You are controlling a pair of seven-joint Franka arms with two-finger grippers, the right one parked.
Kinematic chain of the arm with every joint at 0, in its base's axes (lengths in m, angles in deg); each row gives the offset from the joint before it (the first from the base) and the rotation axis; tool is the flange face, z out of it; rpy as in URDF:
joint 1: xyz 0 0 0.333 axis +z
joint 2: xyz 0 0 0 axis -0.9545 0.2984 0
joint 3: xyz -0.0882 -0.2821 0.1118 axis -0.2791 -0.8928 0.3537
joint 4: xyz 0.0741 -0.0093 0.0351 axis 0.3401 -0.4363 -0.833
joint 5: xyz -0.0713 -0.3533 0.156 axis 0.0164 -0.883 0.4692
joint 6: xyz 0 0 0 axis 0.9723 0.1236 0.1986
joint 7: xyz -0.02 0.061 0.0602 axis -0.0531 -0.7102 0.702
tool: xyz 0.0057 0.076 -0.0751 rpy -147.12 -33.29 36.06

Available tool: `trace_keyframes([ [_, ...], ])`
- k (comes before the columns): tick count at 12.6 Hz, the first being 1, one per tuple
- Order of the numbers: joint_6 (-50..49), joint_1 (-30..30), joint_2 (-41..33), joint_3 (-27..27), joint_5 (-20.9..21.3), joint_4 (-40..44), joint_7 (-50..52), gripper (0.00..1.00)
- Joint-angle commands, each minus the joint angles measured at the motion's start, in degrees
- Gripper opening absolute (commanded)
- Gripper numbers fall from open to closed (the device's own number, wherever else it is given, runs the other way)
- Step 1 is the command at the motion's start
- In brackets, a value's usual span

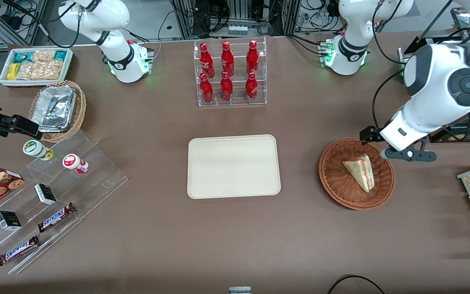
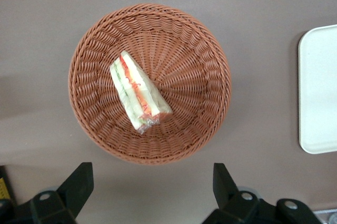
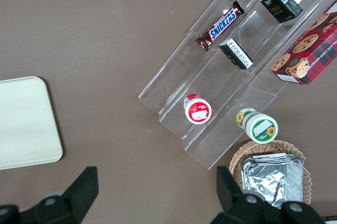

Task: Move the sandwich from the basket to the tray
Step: 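Move the left gripper over the sandwich in the wicker basket and lower it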

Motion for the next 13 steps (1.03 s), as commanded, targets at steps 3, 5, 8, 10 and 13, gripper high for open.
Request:
trace_keyframes([
  [3, 13.3, 0.2, -0.3, 0.4, 0.2, -9.6, -0.5, 1.00],
  [5, 17.1, 0.2, 0.9, 1.6, 0.2, -11.4, -0.5, 1.00],
  [8, 18.6, 0.1, 4.2, 1.7, 0.2, -11.2, -0.5, 1.00],
  [10, 19.0, 0.1, 4.3, 2.2, 0.1, -11.2, 0.4, 1.00],
  [13, 19.2, 0.1, 4.7, 2.9, -0.5, -10.9, 10.0, 1.00],
])
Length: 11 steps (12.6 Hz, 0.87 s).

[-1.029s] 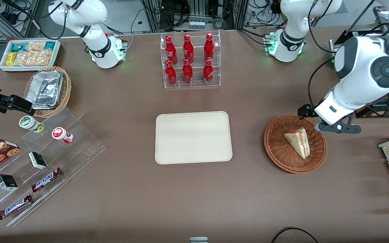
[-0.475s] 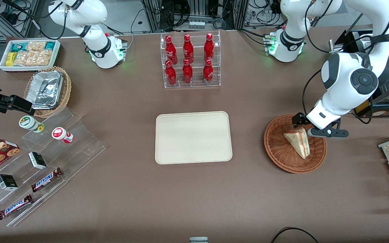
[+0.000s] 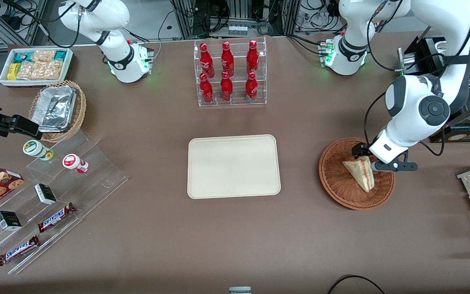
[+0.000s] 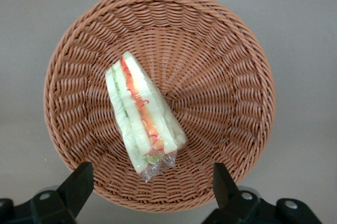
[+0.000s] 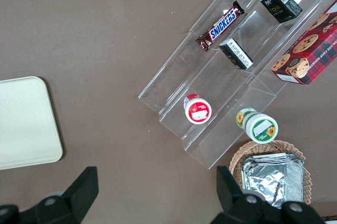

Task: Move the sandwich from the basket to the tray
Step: 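Close the left gripper on the wrapped sandwich's crust edge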

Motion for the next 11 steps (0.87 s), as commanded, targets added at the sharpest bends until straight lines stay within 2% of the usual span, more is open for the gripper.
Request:
trace_keyframes([
  [1, 1.3, 0.0, 0.2, 0.5, -0.4, 0.2, 10.4, 1.00],
  [5, 3.9, -0.1, 1.6, 0.5, -0.3, 0.3, 27.2, 1.00],
  [11, 4.2, 0.0, 3.9, 0.5, 0.0, 0.2, 28.3, 1.00],
])
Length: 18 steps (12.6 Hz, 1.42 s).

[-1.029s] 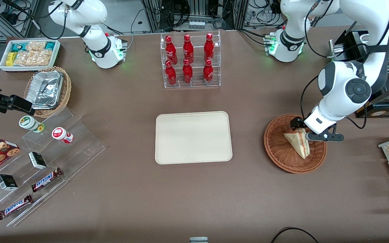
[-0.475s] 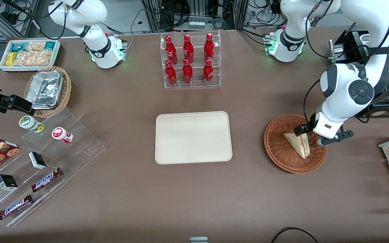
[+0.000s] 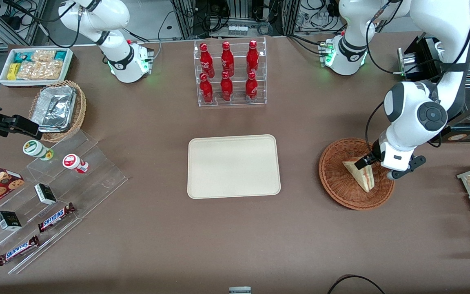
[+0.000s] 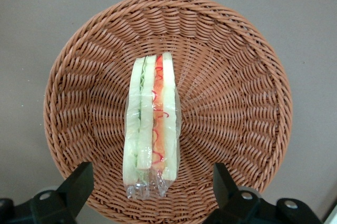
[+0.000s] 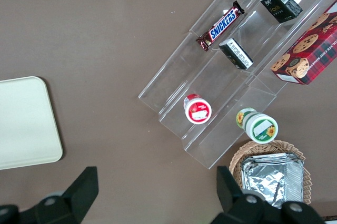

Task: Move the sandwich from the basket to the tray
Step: 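Close the left gripper on the wrapped sandwich's crust edge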

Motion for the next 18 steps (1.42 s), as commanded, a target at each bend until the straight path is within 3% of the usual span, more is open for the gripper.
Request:
trace_keyframes([
  [1, 0.8, 0.0, 1.5, 0.1, 0.0, 0.3, 1.2, 1.00],
  [13, 4.7, 0.0, 7.1, 0.3, -0.7, 0.1, 4.1, 1.00],
  [14, 4.4, 0.0, 7.2, 0.3, -0.6, 0.1, 5.2, 0.90],
  [16, 3.5, 0.0, 7.0, 0.3, -0.6, 0.2, 5.8, 0.15],
  [17, 2.8, 0.0, 6.7, 0.3, -0.5, 0.3, 5.6, 0.00],
  [18, 2.1, 0.0, 6.4, 0.3, -0.5, 0.8, 5.2, 0.00],
])
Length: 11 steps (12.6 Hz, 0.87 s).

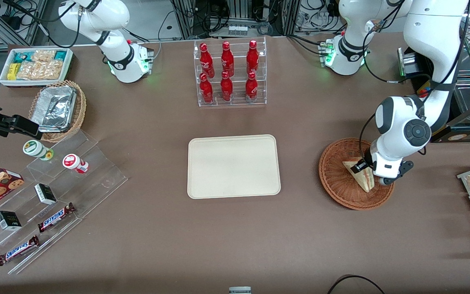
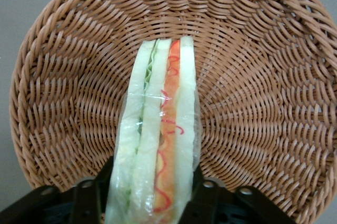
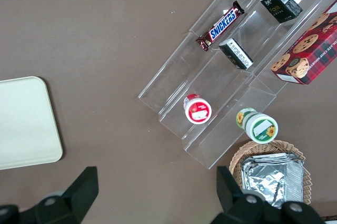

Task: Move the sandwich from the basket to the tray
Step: 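Close the left gripper on the wrapped sandwich's crust edge, then lift the sandwich and carry it with the left gripper over the beige tray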

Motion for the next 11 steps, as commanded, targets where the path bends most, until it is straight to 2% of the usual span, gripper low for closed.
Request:
trace_keyframes([
  [1, -3.1, 0.0, -0.8, 0.1, -0.5, 1.9, 0.5, 0.00],
  [6, -19.0, -0.7, -0.7, -0.2, -0.2, 13.8, 0.7, 0.00],
  [11, -23.0, -0.9, -0.7, -4.9, 0.0, 18.7, -3.4, 0.00],
])
